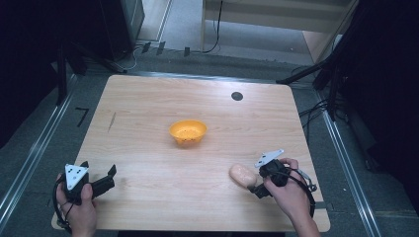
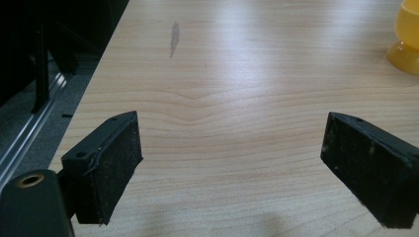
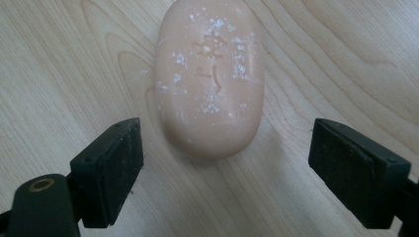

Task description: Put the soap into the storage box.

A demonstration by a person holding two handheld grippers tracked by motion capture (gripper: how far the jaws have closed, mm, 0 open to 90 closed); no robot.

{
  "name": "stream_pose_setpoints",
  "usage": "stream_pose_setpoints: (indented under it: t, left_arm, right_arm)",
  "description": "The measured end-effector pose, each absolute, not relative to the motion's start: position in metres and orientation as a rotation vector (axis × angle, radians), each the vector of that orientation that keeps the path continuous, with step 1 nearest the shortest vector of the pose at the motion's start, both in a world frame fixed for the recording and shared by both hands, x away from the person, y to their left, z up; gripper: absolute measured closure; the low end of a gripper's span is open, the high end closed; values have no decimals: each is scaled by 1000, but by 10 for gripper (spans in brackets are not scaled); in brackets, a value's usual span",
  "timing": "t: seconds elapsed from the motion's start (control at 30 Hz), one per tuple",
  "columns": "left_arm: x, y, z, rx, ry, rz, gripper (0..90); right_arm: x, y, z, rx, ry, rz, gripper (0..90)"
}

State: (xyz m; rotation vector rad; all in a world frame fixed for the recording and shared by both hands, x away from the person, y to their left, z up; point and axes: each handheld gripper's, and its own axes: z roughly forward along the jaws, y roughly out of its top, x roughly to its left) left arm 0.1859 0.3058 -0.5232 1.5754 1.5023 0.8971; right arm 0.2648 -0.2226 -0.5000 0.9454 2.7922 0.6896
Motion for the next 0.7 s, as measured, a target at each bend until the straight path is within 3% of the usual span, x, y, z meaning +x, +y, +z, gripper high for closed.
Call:
stream_pose_setpoints:
  t: [0.7]
  left_arm:
    - [187,306,-523,1575,1511,902,90]
  right_arm:
    - [278,-194,-500,1007,2811,618,180]
